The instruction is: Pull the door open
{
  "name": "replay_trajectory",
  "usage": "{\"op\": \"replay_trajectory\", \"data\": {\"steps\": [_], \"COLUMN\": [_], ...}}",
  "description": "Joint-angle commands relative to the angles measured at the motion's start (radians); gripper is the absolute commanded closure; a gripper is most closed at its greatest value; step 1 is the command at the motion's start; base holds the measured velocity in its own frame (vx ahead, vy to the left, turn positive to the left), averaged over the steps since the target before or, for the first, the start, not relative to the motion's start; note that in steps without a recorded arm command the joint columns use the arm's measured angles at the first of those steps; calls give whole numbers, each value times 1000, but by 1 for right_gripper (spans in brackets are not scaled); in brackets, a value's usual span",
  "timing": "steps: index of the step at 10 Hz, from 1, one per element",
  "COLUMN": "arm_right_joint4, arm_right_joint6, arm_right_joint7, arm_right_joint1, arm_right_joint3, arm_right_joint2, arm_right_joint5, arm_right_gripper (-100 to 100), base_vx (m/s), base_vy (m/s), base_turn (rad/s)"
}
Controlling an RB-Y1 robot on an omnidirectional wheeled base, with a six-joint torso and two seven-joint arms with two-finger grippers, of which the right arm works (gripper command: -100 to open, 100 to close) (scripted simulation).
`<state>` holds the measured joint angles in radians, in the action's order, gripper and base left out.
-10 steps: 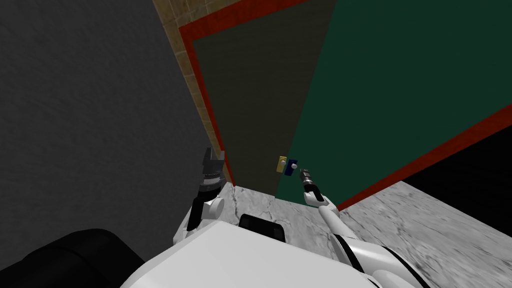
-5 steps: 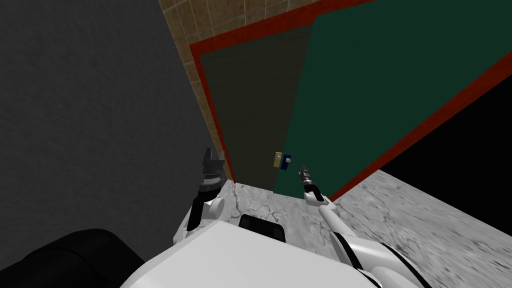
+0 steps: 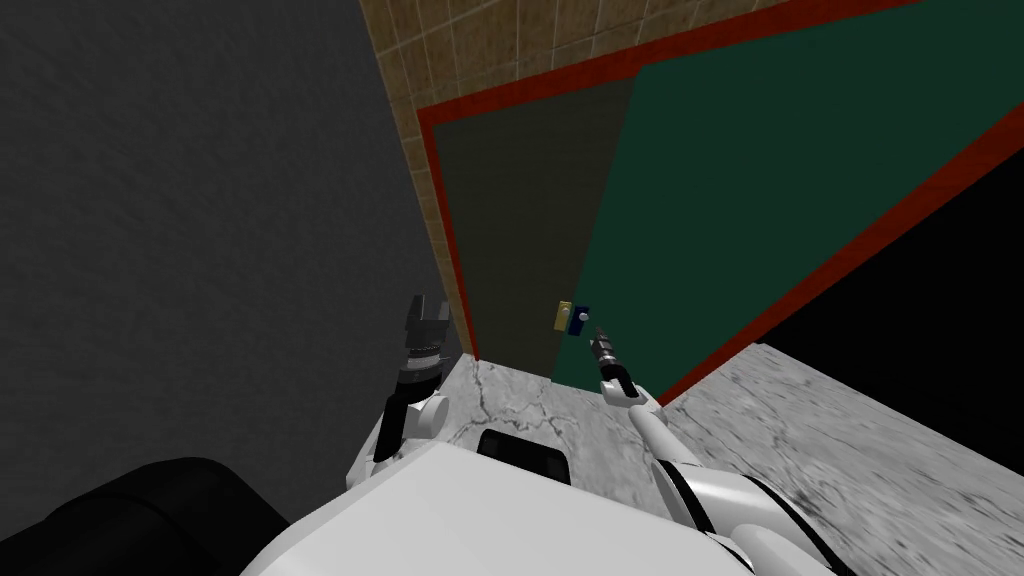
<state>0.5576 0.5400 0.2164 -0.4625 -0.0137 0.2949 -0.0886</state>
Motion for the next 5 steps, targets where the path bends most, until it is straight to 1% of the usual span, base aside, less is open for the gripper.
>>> {"op": "replay_trajectory", "data": {"steps": [1, 2, 3, 4, 5], "arm_right_joint4": [-13, -13, -13, -15, -28], "arm_right_joint6": [0, 0, 0, 0, 1], "arm_right_joint7": [-4, -4, -4, -5, -11], "arm_right_joint1": [21, 21, 21, 25, 45], "arm_right_joint3": [-21, -21, -21, -25, -47], "arm_right_joint2": [27, 27, 27, 33, 58], "arm_right_joint5": [-7, -7, -7, -9, -17], "arm_right_gripper": [-100, -100, -100, -100, -100], "base_vx": [17, 12, -3, 9, 114], "base_vy": [-74, -86, -55, -46, -94], "base_turn": [-228, -105, 25, -22, -232]}}
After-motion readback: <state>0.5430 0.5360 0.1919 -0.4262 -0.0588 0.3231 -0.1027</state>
